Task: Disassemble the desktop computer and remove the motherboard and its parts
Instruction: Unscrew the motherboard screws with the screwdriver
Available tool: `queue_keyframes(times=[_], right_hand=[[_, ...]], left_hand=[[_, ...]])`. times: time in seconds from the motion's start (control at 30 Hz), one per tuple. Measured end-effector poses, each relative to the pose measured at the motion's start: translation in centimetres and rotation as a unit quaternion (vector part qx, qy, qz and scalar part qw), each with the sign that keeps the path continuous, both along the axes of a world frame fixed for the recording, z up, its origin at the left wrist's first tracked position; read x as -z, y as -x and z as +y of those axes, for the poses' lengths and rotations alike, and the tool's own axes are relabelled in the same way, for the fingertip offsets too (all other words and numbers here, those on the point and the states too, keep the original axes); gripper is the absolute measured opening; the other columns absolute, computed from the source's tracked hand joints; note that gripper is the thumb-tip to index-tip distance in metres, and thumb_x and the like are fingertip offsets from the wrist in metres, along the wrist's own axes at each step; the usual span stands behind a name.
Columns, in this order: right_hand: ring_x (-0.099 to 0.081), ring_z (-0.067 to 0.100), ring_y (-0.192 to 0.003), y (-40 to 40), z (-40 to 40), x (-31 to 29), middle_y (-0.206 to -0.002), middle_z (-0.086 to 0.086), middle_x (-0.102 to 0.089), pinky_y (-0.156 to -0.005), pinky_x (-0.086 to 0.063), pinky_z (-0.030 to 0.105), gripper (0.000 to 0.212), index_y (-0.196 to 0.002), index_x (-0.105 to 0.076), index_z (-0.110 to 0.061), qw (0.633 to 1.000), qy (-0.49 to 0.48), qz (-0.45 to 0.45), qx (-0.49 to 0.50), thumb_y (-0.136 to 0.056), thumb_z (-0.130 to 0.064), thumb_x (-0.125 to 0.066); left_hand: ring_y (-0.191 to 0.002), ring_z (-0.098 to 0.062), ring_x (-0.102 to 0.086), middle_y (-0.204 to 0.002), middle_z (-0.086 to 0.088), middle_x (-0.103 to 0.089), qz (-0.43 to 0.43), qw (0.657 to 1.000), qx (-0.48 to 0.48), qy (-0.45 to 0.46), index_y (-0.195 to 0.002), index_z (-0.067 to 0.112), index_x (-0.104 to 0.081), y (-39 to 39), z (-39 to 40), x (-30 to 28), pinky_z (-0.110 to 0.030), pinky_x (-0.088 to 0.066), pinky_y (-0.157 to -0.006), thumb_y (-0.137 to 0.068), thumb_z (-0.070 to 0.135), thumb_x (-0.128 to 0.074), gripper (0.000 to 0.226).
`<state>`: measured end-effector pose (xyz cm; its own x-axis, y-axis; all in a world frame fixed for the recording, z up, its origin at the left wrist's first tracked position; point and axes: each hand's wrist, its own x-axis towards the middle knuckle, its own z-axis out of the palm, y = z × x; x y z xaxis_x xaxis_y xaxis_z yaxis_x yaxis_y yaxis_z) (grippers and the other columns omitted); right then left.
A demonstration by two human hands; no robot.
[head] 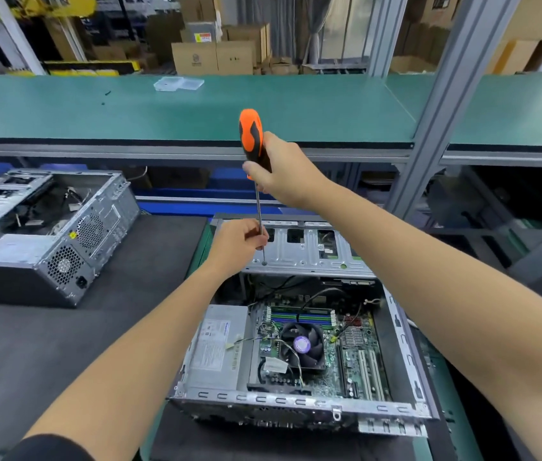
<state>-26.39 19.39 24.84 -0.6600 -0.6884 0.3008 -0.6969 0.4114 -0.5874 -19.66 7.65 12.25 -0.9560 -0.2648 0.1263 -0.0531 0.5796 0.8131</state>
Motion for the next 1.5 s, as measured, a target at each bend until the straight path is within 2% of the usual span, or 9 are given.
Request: queue_keyframes(times=[0.17,0.37,0.5,0.57,0.63,0.8,1.0,1.33,1.5], right_hand=[[-0.057,0.028,-0.075,-0.3,-0.4,1.9,-0.085,0.013,-0.064,-0.067,-0.044,0.035,0.016,-0.093,-0.043,-0.012,0.999,-0.031,-0.008,-0.003,-0.093,-0.022,-0.056],[-0.041,0.010,-0.057,-0.4,-0.2,3.9,-0.069,-0.003,-0.047,-0.052,-0.032,0.020,0.019,-0.087,-0.041,-0.015,0.998,-0.042,-0.042,0.004,-0.092,-0.019,-0.058],[-0.038,0.010,-0.057,-0.2,0.0,4.5,-0.069,-0.002,-0.046,-0.052,-0.031,0.021,0.019,-0.084,-0.040,-0.015,0.998,-0.039,-0.053,0.001,-0.092,-0.018,-0.058],[-0.039,0.010,-0.057,-0.1,0.1,4.5,-0.069,-0.002,-0.046,-0.053,-0.031,0.020,0.026,-0.077,-0.037,-0.022,0.998,-0.034,-0.057,0.002,-0.092,-0.018,-0.058],[-0.040,0.009,-0.057,-0.1,0.2,4.4,-0.069,-0.002,-0.046,-0.053,-0.031,0.019,0.029,-0.076,-0.036,-0.025,0.998,-0.032,-0.062,-0.001,-0.093,-0.018,-0.058],[-0.043,0.012,-0.058,-0.1,0.0,4.5,-0.070,0.000,-0.049,-0.054,-0.035,0.022,0.019,-0.084,-0.041,-0.016,0.997,-0.032,-0.067,-0.002,-0.092,-0.017,-0.058],[-0.046,0.016,-0.061,0.0,0.0,4.7,-0.074,0.003,-0.052,-0.056,-0.040,0.025,0.017,-0.087,-0.044,-0.012,0.998,-0.030,-0.064,0.003,-0.090,-0.017,-0.060],[-0.044,0.013,-0.058,0.1,-0.1,4.7,-0.069,-0.001,-0.048,-0.055,-0.039,0.023,0.017,-0.085,-0.043,-0.014,0.997,-0.028,-0.067,-0.004,-0.090,-0.018,-0.059],[-0.045,0.015,-0.059,0.0,0.1,4.5,-0.071,0.002,-0.050,-0.057,-0.042,0.028,0.016,-0.087,-0.045,-0.012,0.997,-0.026,-0.073,-0.008,-0.089,-0.017,-0.060]], left_hand=[[-0.074,-0.016,-0.060,-0.085,-0.004,-0.069,-0.041,0.998,0.019,0.044,-0.083,0.013,-0.067,-0.1,-0.3,2.1,-0.020,-0.043,-0.066,-0.090,0.011,-0.063,0.008],[-0.052,-0.019,-0.043,-0.052,-0.001,-0.049,-0.001,0.973,0.025,0.231,-0.059,0.010,-0.048,-1.1,-0.8,3.2,-0.029,-0.033,-0.050,-0.089,0.021,-0.060,0.034],[-0.045,-0.015,-0.028,-0.045,0.000,-0.033,-0.037,0.944,0.180,0.274,-0.050,0.015,-0.034,-1.3,-0.4,2.7,-0.029,-0.023,-0.048,-0.087,0.019,-0.054,0.042],[-0.051,-0.015,-0.036,-0.055,-0.006,-0.047,-0.161,0.906,0.270,0.285,-0.056,0.011,-0.049,-1.5,-0.2,3.3,-0.028,-0.032,-0.054,-0.089,0.019,-0.051,0.033],[-0.078,-0.013,-0.053,-0.093,-0.004,-0.066,-0.274,0.865,0.307,0.287,-0.087,0.013,-0.068,-1.5,-0.1,4.4,-0.028,-0.042,-0.074,-0.090,0.014,-0.046,0.022],[-0.110,-0.015,-0.049,-0.138,-0.004,-0.053,-0.401,0.831,0.298,0.245,-0.126,0.012,-0.061,0.1,0.0,5.0,-0.027,-0.037,-0.090,-0.087,0.001,-0.042,0.044],[-0.135,-0.025,-0.039,-0.150,-0.007,-0.040,-0.410,0.812,0.293,0.293,-0.139,0.012,-0.050,0.5,-0.1,6.5,-0.029,-0.032,-0.105,-0.086,-0.006,-0.037,0.058],[-0.121,-0.022,-0.051,-0.139,-0.005,-0.052,-0.404,0.824,0.278,0.283,-0.127,0.014,-0.062,0.5,-0.4,6.6,-0.027,-0.043,-0.092,-0.085,-0.006,-0.038,0.052],[-0.119,-0.026,-0.051,-0.139,-0.009,-0.051,-0.443,0.785,0.313,0.299,-0.130,0.013,-0.060,0.9,-0.8,7.7,-0.026,-0.040,-0.088,-0.088,-0.003,-0.040,0.049]])
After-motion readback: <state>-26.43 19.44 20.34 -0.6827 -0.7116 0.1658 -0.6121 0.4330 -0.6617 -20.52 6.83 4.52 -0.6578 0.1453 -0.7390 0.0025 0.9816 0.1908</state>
